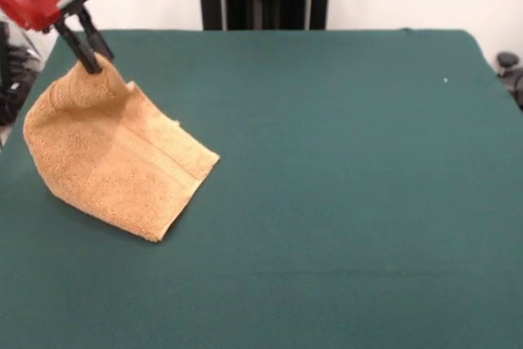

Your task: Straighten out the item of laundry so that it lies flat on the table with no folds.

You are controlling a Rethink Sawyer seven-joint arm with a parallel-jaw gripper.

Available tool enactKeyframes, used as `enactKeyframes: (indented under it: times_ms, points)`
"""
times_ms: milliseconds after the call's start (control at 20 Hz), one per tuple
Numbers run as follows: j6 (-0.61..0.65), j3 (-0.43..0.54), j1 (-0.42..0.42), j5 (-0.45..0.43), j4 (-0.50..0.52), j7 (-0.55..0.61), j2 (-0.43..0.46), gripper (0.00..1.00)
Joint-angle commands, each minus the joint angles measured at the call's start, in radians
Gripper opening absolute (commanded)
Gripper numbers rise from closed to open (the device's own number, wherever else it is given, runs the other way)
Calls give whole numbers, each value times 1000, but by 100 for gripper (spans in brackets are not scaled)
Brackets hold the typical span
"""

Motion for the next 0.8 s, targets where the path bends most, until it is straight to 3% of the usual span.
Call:
enactKeyframes:
  times_ms: [50, 450, 650, 800]
  points:
    - [317, -66, 122, -58, -422, -534, 141, 0]
    - [507, -22, 230, -138, -821, -733, 255, 0]
    - [606, 24, 282, -232, -1014, -861, 296, 0]
    - [647, 74, 295, -296, -1104, -950, 320, 0]
